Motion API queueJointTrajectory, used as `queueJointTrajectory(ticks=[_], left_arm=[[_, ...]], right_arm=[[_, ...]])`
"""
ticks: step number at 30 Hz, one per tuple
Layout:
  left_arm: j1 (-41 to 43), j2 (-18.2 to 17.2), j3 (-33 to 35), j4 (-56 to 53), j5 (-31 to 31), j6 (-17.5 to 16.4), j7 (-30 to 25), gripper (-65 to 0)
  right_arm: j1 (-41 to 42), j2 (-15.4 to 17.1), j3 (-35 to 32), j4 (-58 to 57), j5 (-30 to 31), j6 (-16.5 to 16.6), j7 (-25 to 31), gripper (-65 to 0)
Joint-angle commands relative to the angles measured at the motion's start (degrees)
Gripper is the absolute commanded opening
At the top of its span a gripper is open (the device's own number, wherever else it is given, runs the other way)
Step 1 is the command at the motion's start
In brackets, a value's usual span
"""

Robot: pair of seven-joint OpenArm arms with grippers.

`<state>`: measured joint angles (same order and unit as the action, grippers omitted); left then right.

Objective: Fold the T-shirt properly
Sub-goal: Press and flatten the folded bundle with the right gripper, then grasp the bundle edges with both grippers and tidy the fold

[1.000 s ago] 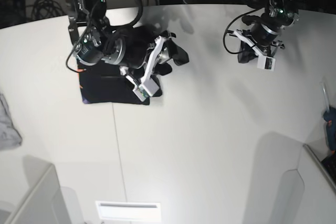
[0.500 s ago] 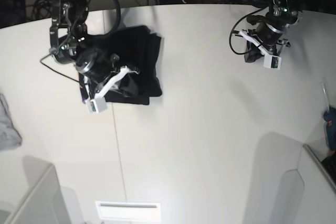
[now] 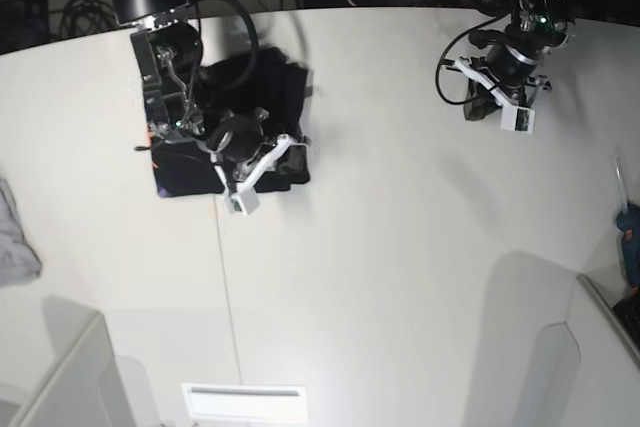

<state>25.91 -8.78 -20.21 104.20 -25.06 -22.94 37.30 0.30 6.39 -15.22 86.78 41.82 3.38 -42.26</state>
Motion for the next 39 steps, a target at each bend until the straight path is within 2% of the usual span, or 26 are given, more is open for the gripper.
queueJointTrajectory(ticks=[1,6,10,12,17,18,23,24,26,28,31,33,39], left_arm=[[-0.1,-0.4,-0.1,1.1,-0.7,-0.4,-1.0,-65.0],[-0.3,-0.6,4.3,1.8,-0.7,-0.4,-1.0,-65.0],[-0.5,-0.3,7.9,3.7,-0.9,-0.4,-1.0,-65.0],[-0.9,-0.4,10.1,4.7,-4.3,-0.4,-1.0,-65.0],[-3.9,-1.9,14.3,2.9,-19.9,-0.4,-1.0,-65.0],[-4.5,-2.5,15.7,2.4,-21.6,-0.3,-1.0,-60.4],[-7.8,-2.9,21.7,-1.5,-24.5,-0.1,-1.0,-25.3],[-8.4,-2.9,22.5,-2.6,-24.7,-0.1,-1.0,-19.6],[-9.7,-2.8,24.2,-4.8,-24.7,-0.1,-1.0,-12.7],[-11.3,-2.7,26.3,-6.9,-24.7,-0.1,-1.1,-9.4],[-13.5,-2.3,29.8,-9.7,-24.7,-0.2,-1.3,-9.4],[-14.5,-0.9,30.8,-11.2,-24.7,-0.2,-1.3,-9.4],[-17.7,3.2,31.3,-17.9,-24.4,-0.1,-1.1,-9.4]], right_arm=[[1.2,-0.2,-0.6,1.5,1.3,0.3,1.1,-65.0],[0.5,0.1,-1.0,8.6,1.6,0.2,1.0,-65.0],[-2.2,1.9,-0.9,17.3,1.5,0.2,1.3,-65.0],[-4.0,3.0,1.7,21.4,1.4,0.2,1.4,-65.0],[-9.0,3.1,13.9,25.3,1.3,0.6,1.0,-65.0],[-9.8,3.3,16.0,25.3,1.3,0.7,1.0,-65.0],[-13.5,7.5,20.8,25.3,1.7,0.8,1.3,-65.0],[-14.1,8.0,21.5,25.3,1.7,0.8,1.3,-65.0],[-14.9,8.2,22.7,25.3,1.7,0.8,1.3,-65.0],[-15.9,8.2,24.4,25.3,1.7,1.0,1.3,-65.0],[-16.6,8.1,26.6,25.3,1.7,4.6,1.1,-65.0],[-17.0,7.7,28.0,25.3,1.7,6.3,1.0,-65.0],[-18.6,7.7,31.7,25.2,1.7,7.5,1.0,-65.0]])
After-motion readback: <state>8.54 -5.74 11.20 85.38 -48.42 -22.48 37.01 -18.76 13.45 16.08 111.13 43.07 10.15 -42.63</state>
